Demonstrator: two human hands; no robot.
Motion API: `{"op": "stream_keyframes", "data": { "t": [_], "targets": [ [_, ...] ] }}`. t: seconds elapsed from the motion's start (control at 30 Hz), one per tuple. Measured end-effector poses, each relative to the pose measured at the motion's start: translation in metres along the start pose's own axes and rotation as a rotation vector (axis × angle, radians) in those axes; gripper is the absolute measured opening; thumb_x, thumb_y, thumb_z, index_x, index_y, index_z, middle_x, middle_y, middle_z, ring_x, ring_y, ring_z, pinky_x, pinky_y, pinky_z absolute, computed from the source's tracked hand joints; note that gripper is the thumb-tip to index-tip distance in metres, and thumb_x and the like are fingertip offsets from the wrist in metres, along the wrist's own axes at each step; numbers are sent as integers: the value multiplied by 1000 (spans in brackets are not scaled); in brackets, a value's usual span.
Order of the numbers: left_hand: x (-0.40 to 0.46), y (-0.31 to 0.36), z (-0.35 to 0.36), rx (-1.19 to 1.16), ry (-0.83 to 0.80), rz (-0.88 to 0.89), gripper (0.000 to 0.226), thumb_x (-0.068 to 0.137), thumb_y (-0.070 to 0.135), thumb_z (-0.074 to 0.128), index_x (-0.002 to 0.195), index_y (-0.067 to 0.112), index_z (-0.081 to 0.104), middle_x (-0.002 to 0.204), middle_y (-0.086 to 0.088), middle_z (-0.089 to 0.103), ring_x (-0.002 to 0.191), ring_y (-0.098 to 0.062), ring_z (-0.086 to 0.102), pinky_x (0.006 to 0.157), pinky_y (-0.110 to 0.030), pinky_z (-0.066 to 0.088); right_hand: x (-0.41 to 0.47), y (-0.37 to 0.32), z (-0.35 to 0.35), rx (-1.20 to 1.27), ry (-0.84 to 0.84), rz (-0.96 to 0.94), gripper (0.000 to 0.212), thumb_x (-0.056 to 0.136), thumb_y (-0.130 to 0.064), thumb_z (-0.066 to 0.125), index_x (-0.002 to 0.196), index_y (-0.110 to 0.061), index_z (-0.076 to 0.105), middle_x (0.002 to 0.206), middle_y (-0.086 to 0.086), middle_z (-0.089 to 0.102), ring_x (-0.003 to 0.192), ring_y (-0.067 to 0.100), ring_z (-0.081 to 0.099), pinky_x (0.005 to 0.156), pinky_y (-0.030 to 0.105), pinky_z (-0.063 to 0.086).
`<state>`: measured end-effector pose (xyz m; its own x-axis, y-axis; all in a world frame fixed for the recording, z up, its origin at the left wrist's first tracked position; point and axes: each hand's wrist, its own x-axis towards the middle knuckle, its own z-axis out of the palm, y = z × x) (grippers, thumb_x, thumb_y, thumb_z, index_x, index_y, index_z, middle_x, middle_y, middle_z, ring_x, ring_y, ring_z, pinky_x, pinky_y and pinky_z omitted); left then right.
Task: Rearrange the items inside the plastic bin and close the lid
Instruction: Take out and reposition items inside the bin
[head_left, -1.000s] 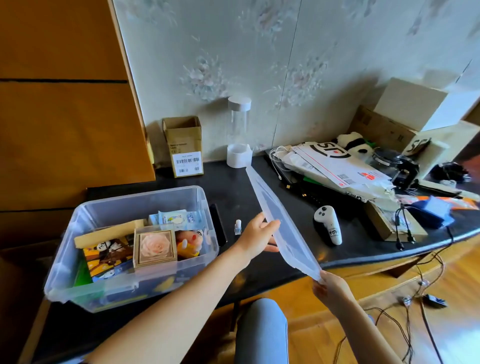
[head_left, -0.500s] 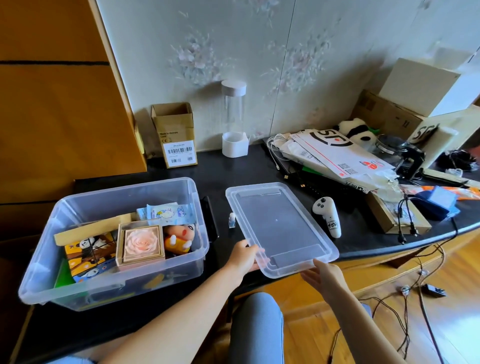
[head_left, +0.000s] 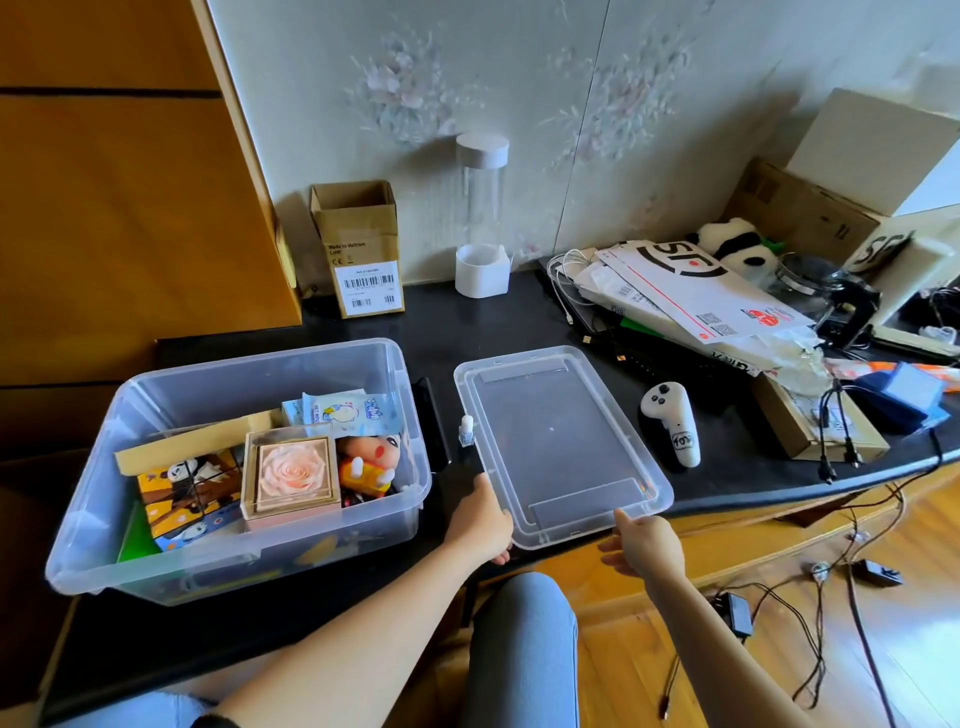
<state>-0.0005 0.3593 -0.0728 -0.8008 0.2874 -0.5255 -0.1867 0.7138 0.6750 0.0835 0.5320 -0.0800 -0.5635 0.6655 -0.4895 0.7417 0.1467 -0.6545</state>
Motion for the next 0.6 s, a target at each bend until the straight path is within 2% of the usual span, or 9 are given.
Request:
{"op": "stream_keyframes", "data": {
  "t": [0.17,0.4,0.5,0.53,0.6],
  "targets": [
    [2,-2,-3,-49,30,13,41,98,10,40,136,16,26,95,-14,66,52,-12,61,42,-19,50,3,-4,5,-17,29,-26,46,98,-31,45,66,-5,66,60,4,68,55,17,65,48,23,48],
    [-8,-3,-10,-61,-6,3,47,99,17,43,140,12,21,96,-12,66,60,-15,63,48,-20,52,-1,-6,2,5,33,-36,45,97,-33,46,64,-7,61,57,5,67,51,15,62,46,22,45],
    [-23,-1,-19,120,31,80,31,98,24,41,125,8,36,103,-12,66,81,-26,69,70,-34,58,-6,-11,4,-28,45,-96,48,97,-32,45,58,-8,59,50,2,63,46,13,57,46,23,42],
    [-29,1,-24,156,17,141,22,98,25,41,114,10,43,98,-10,66,81,-25,69,74,-36,57,-8,-16,7,-25,50,-130,46,96,-31,46,58,-9,58,48,1,61,45,12,55,46,23,41],
    [-41,6,-37,145,-43,294,13,97,28,44,97,16,50,77,1,63,63,-16,68,64,-29,56,-13,-31,16,5,46,-206,42,95,-29,49,59,-10,59,47,0,59,44,12,54,47,23,41]
  ]
}}
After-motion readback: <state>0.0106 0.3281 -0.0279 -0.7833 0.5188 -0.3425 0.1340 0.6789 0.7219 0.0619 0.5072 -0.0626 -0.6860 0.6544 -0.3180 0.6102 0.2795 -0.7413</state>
